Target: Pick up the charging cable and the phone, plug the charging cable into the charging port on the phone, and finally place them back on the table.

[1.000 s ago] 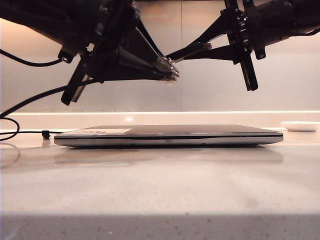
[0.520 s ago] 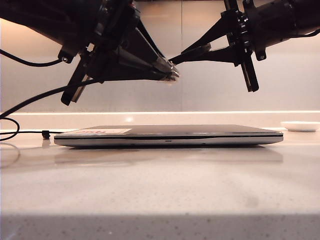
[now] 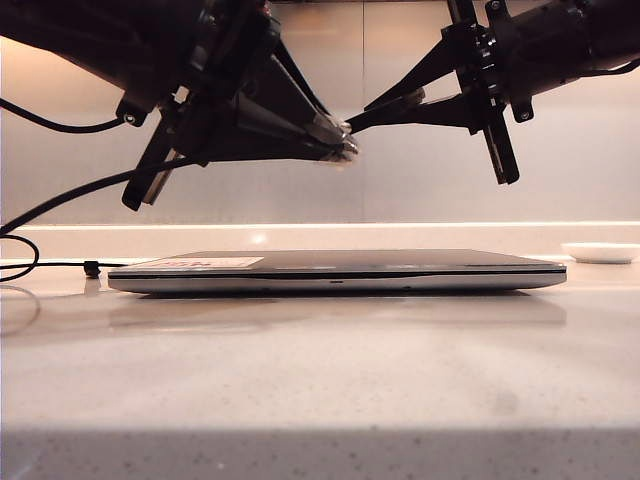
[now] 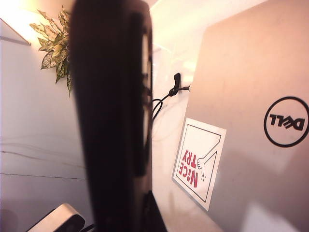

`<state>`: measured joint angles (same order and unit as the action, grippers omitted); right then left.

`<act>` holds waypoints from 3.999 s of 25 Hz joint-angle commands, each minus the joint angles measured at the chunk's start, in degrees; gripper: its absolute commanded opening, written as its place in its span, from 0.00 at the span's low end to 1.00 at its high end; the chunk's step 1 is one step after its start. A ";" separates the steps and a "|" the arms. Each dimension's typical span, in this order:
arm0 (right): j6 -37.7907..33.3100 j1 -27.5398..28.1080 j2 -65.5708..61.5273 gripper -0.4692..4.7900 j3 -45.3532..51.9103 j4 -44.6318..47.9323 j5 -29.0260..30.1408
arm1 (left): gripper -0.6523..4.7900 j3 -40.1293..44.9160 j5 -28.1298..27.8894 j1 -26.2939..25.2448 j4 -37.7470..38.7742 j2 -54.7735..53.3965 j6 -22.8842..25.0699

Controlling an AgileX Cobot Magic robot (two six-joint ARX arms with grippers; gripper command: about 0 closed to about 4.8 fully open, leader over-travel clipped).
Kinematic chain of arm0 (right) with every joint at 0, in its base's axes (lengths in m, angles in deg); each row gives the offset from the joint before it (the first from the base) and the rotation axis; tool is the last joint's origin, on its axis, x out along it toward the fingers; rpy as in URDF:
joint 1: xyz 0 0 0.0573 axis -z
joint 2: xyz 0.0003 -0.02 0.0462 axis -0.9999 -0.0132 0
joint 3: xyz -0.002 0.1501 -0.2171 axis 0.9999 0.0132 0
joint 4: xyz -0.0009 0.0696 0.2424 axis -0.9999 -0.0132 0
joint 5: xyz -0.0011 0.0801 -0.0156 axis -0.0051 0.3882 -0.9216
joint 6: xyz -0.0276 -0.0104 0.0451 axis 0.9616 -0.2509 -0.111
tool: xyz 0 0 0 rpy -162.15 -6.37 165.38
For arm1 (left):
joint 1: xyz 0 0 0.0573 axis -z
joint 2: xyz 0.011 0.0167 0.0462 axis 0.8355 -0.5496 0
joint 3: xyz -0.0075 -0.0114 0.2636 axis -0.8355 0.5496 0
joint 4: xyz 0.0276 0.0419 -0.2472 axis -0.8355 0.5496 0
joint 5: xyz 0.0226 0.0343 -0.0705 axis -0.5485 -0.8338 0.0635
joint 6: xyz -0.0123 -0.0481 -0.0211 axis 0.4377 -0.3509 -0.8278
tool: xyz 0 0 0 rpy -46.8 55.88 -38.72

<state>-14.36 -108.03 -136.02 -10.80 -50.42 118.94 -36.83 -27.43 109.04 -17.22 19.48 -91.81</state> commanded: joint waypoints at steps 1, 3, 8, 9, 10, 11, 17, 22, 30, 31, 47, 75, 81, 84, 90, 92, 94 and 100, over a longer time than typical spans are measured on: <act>0.31 -0.26 0.52 0.08 -0.37 2.01 1.16 | 0.11 -0.11 0.17 0.04 -1.01 0.11 -0.15; 0.52 -0.26 0.52 0.08 -0.37 1.97 2.19 | 0.11 -0.11 0.15 0.04 -1.01 0.11 -0.15; 2.19 -0.44 0.52 0.08 -0.37 1.62 2.58 | 0.11 -0.11 0.17 0.04 -1.01 0.11 -0.15; 2.19 -0.44 0.52 0.08 -0.37 1.62 2.58 | 0.11 -0.11 0.17 0.04 -1.01 0.11 -0.15; 2.34 -0.48 0.52 0.08 -0.37 1.60 2.58 | 0.11 -0.11 0.17 0.04 -1.01 0.11 -0.15; 3.17 -0.55 0.52 0.08 -0.37 1.57 2.60 | 0.11 -0.11 0.15 0.04 -1.03 0.11 -0.15; 4.09 -1.53 0.55 0.08 -0.37 0.98 2.38 | 0.11 -0.11 0.17 0.02 -1.03 0.09 -0.15; 4.04 -1.84 0.52 0.08 -0.37 -2.93 1.92 | 0.11 -0.11 0.17 0.02 -1.03 0.09 -0.15; 7.67 -1.77 0.55 0.08 -0.39 -5.51 3.48 | 0.11 -0.11 0.15 0.02 -1.01 0.09 -0.11; 7.67 -1.77 0.55 0.08 -0.39 -5.73 3.50 | 0.11 -0.11 0.15 0.02 -1.01 0.09 -0.09; 6.78 -1.84 0.59 0.08 -0.39 -5.49 6.14 | 0.11 -0.11 0.15 0.00 -1.09 0.11 0.07; 6.47 -1.79 0.59 0.08 -0.42 -9.70 9.62 | 0.11 -0.11 0.17 0.00 -1.49 0.09 0.07; 6.43 -1.70 0.61 0.08 -0.44 -7.76 7.04 | 0.20 -0.11 0.15 0.02 -1.44 0.11 0.07; 6.40 -1.70 0.61 0.08 -0.44 -6.88 6.78 | 0.29 -0.11 0.15 0.02 -1.42 0.11 0.07; 6.47 -1.36 0.68 0.08 -0.66 -6.67 2.82 | 0.39 -0.39 0.17 0.02 -1.44 0.48 0.09; 7.91 -0.50 0.68 0.08 -1.14 -7.04 0.66 | 0.51 -0.63 0.15 0.02 -1.44 1.20 0.15; 9.42 0.85 0.70 0.08 -2.16 -9.09 -0.72 | 0.52 -0.68 0.15 0.02 -1.38 2.86 1.66; 17.44 5.57 1.68 0.08 -7.98 -23.80 -0.98 | 0.19 -0.70 0.17 -1.60 0.76 8.94 6.08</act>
<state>0.37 -103.13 -135.26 -17.20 -72.08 117.04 -37.22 -27.30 107.95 -17.04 27.52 -86.76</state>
